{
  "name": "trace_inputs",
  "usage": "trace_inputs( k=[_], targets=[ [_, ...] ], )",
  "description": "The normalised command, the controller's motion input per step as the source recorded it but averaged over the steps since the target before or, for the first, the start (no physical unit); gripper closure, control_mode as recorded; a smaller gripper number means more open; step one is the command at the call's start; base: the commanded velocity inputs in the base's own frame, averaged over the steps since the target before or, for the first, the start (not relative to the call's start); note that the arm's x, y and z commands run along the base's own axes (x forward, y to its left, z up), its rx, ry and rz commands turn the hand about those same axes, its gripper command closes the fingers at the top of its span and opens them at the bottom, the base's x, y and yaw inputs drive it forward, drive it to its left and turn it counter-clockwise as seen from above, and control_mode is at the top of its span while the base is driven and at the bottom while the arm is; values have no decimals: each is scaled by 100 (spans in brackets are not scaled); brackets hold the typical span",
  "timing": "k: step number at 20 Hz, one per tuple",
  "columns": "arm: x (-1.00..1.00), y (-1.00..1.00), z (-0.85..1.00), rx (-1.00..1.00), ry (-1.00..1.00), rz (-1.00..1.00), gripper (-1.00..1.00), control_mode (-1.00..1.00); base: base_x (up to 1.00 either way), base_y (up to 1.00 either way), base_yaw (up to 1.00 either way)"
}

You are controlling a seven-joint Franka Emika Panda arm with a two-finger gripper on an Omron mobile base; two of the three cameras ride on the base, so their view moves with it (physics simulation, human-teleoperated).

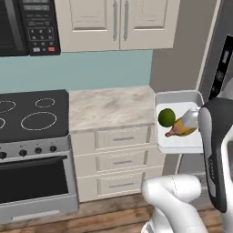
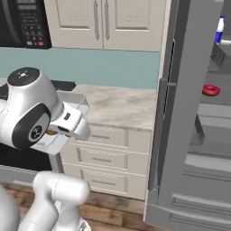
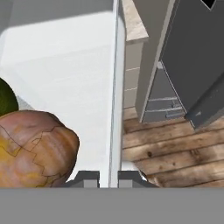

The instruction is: Place the tupperware on the top shelf of the fridge. Make space for the tupperware among the existing items by rearranging them on the shelves if needed. Close the fridge door when finished.

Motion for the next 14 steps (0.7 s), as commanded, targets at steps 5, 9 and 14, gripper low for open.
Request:
trace_inputs(
  k=[5, 9, 14],
  targets=[
    [0, 0, 0, 0, 0, 0, 100, 100, -81, 0, -20],
    [0, 0, 0, 0, 0, 0, 100, 100, -61, 0, -36],
    [0, 0, 0, 0, 0, 0, 100, 100, -8, -19, -41]
  ],
)
